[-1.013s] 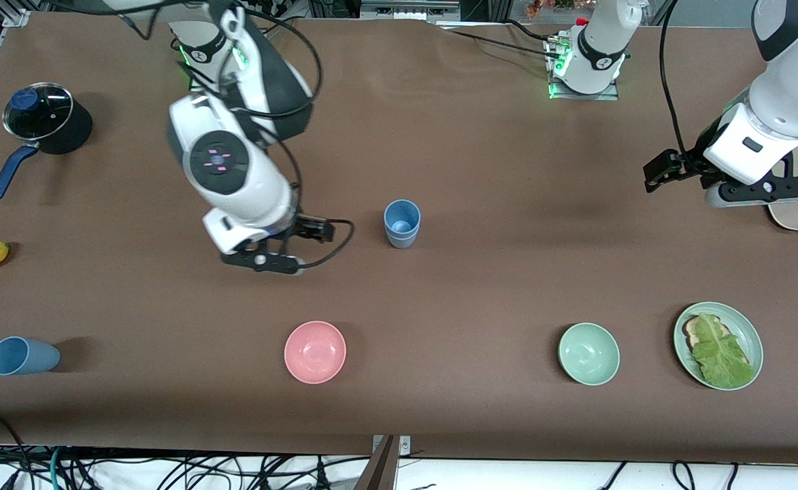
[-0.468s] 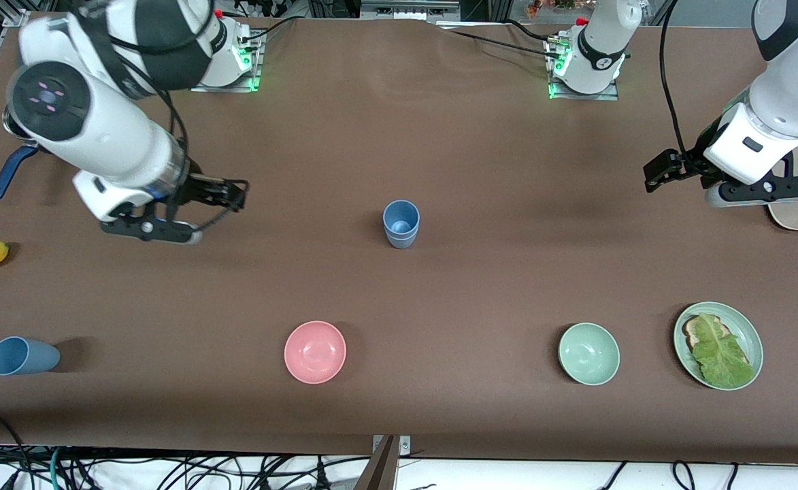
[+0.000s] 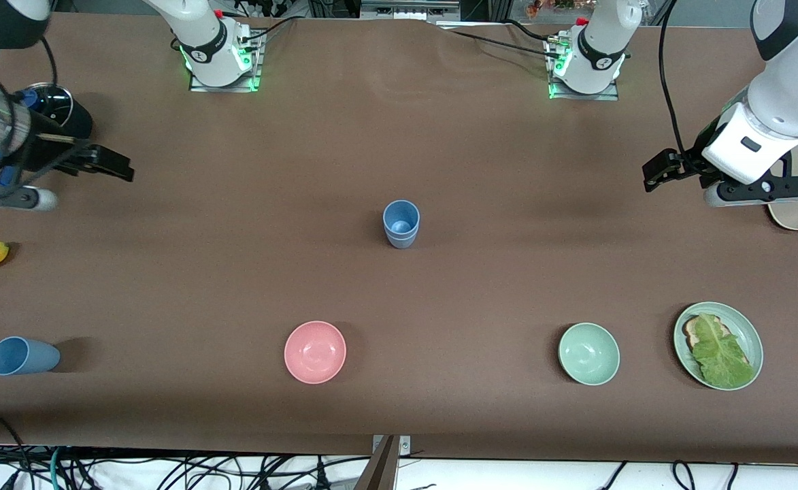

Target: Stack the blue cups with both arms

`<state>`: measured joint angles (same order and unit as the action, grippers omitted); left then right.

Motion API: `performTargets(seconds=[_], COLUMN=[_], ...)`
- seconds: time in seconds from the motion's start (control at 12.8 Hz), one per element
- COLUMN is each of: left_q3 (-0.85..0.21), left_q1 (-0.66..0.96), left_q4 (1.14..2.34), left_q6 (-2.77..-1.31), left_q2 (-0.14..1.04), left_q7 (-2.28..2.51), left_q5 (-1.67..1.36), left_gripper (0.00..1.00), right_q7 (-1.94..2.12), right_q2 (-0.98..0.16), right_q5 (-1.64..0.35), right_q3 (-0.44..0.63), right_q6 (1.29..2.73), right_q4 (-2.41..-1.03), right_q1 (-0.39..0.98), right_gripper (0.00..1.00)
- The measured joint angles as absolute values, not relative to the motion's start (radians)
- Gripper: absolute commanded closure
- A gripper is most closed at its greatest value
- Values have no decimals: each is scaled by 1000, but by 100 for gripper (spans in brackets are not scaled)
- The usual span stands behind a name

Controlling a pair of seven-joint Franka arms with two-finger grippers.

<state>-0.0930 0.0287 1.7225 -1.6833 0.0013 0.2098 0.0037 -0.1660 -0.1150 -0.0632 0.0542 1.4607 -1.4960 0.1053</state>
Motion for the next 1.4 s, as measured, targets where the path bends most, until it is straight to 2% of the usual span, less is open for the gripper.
performTargets(seconds=[1.4], left_q3=[-93], left_q1=[27], left_q4=[1722], left_q6=[-1673], left_q2=[1], left_q7=[210], left_q5=[4], left_gripper=[0], right_q7=[29], right_q2=[-79], right_q5=[19], right_q3=[34], right_q6=[1432], right_q4=[-1522], right_q1=[81], right_gripper=[0])
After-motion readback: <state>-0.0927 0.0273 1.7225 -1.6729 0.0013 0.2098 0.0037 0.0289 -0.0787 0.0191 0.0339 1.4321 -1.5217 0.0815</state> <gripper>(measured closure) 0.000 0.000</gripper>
